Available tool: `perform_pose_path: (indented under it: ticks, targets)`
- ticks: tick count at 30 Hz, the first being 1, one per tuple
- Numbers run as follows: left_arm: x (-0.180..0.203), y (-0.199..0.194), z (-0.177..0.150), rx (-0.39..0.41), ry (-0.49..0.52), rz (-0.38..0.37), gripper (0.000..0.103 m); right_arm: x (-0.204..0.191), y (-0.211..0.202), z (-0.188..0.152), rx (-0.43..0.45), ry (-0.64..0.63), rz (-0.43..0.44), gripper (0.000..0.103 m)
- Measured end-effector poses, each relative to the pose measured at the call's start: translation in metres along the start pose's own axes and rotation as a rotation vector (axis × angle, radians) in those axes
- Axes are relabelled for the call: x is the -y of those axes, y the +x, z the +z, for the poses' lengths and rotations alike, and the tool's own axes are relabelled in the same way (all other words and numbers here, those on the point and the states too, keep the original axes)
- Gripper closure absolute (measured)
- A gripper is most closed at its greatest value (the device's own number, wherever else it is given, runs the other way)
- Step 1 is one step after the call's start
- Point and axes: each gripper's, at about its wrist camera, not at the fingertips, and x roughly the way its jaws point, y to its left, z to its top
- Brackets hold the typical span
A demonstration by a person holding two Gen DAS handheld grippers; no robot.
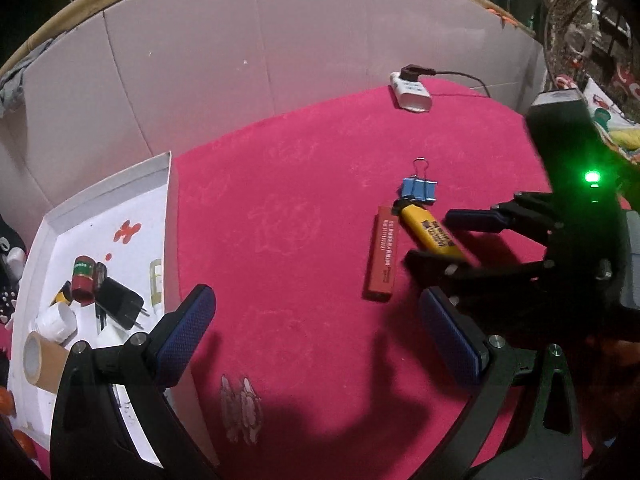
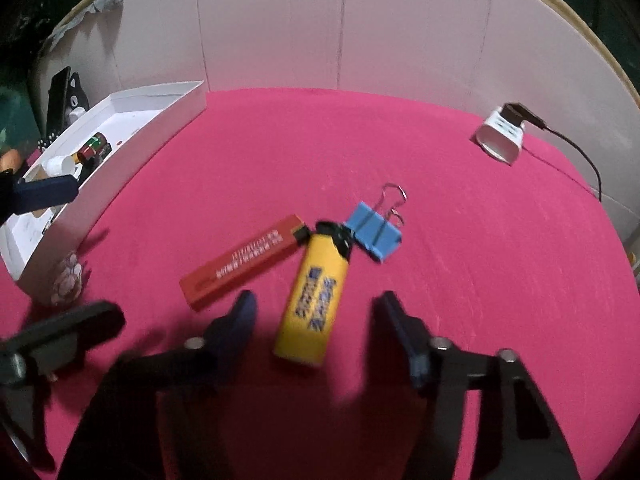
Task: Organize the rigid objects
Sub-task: 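Grasp the yellow printed lighter with the right tool while the left tool grasps the red lighter, then carry the yellow lighter in the right tool while the left tool carries the red lighter to the tray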
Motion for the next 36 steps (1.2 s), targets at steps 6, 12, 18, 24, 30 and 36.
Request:
perform_pose_path:
  ticks: [6,12,18,24,30,36]
  targets:
    - [0.008,0.024,0.009,-0.076,-0.009,-0.050,0.000,0.019,-0.013,-0.017,0.023,0.046,0.028,0.081]
    - [0.034,0.052,0.021,-0.116,0.055,-0.052,0.011,0.047,-0.030,-0.037,0.035,0.166,0.063,0.081]
    - [0.037,0.066,0.024,-0.124,0.054,-0.056,0.022,0.045,-0.030,-0.036,0.037,0.174,0.069,0.081]
    - [0.049,0.052,0.013,-0.071,0.091,-0.116,0.082,0.047,-0.031,-0.038,0.039,0.176,0.073,0.081]
    - [0.056,0.044,0.006,-0.033,0.030,-0.125,0.086,0.045,-0.040,-0.042,0.069,0.180,0.079,0.081]
    - [0.054,0.020,0.005,0.034,-0.035,-0.119,0.086,0.049,-0.060,-0.047,0.133,0.225,0.090,0.081]
